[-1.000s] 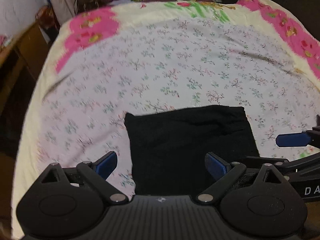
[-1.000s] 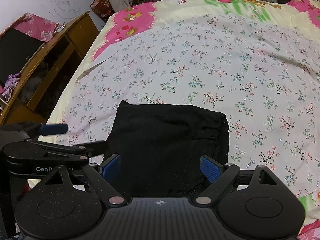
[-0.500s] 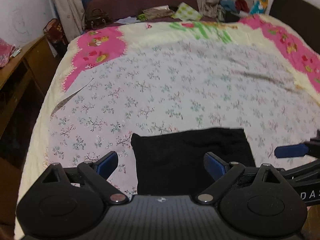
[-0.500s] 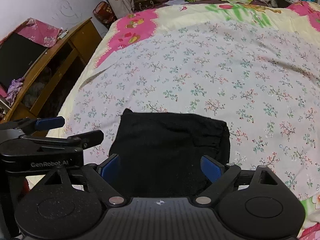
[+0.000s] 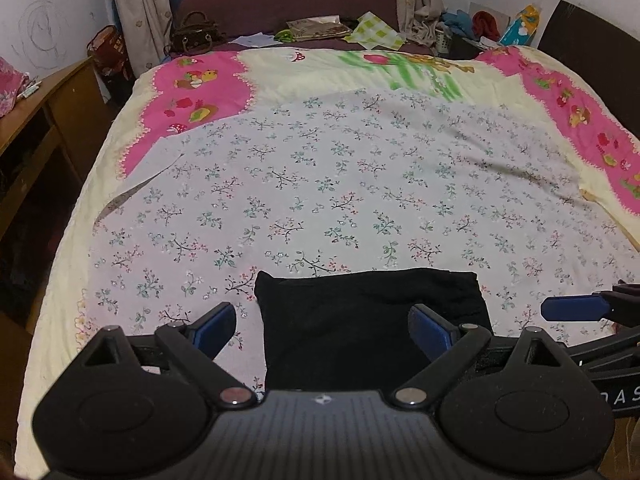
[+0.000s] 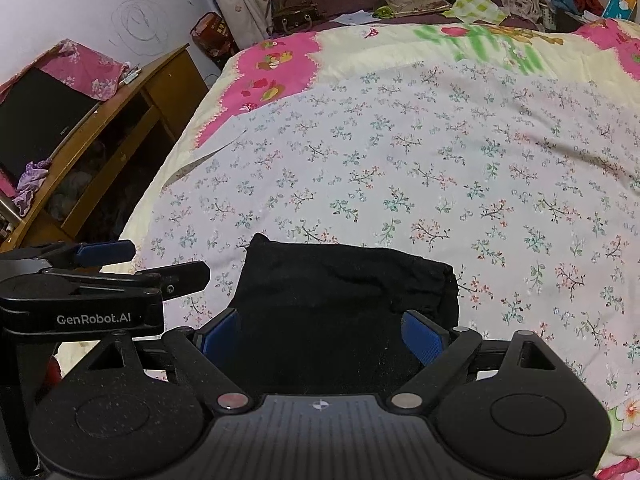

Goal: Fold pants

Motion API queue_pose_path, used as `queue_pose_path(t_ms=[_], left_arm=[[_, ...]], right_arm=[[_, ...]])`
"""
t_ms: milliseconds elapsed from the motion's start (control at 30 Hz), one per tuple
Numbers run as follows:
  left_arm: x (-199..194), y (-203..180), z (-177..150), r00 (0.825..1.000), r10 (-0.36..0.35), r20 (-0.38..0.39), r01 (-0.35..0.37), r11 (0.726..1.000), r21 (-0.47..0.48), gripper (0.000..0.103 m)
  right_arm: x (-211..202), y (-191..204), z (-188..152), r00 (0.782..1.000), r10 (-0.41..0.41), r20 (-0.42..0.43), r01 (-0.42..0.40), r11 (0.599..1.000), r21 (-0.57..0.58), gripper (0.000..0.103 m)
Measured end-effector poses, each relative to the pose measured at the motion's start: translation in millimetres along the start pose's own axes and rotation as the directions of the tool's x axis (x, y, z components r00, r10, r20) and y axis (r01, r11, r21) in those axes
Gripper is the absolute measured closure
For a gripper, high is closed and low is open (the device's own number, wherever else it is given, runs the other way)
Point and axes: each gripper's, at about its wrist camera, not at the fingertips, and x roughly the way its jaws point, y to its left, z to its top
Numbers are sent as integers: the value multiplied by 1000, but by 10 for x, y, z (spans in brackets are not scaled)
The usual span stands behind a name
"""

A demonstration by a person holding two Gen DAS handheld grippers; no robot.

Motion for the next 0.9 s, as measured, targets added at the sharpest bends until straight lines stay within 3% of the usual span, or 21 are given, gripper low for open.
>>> queue_pose_path(t_ms=[167, 233, 300, 400, 467, 533, 633, 900], left_arm=[[-140, -14, 23, 998, 26, 51, -27, 999, 19, 3], [-297, -40, 30, 990, 62, 131, -67, 997, 40, 3], [-461, -70, 36, 970, 89, 226, -105, 993, 60, 1], [-563, -90, 75, 958, 15, 286, -41, 996, 82, 0], [-556, -137, 86, 956, -17, 292, -13, 995, 99, 0], [-542, -174, 88, 953, 10, 301, -49, 992, 120, 0], [-515, -107, 115, 958, -2, 286, -26, 995, 95, 0], [-245, 20, 108, 989, -34, 144, 27, 999, 47, 0]], right_arm=[[-47, 35, 18, 1000, 8, 17, -8, 1000, -3, 25], [-100, 50, 30, 999, 25, 39, -24, 1000, -7, 25], [-184, 92, 54, 996, 37, 78, -35, 999, -29, 24], [-277, 189, 80, 990, 38, 133, -27, 996, -86, 24], [-294, 256, 86, 987, 43, 153, -24, 992, -125, 24], [-280, 280, 86, 989, 30, 148, -9, 989, -146, 24], [-246, 212, 97, 991, 20, 130, -6, 994, -108, 24], [-176, 124, 49, 996, -17, 89, 18, 1000, -16, 24]])
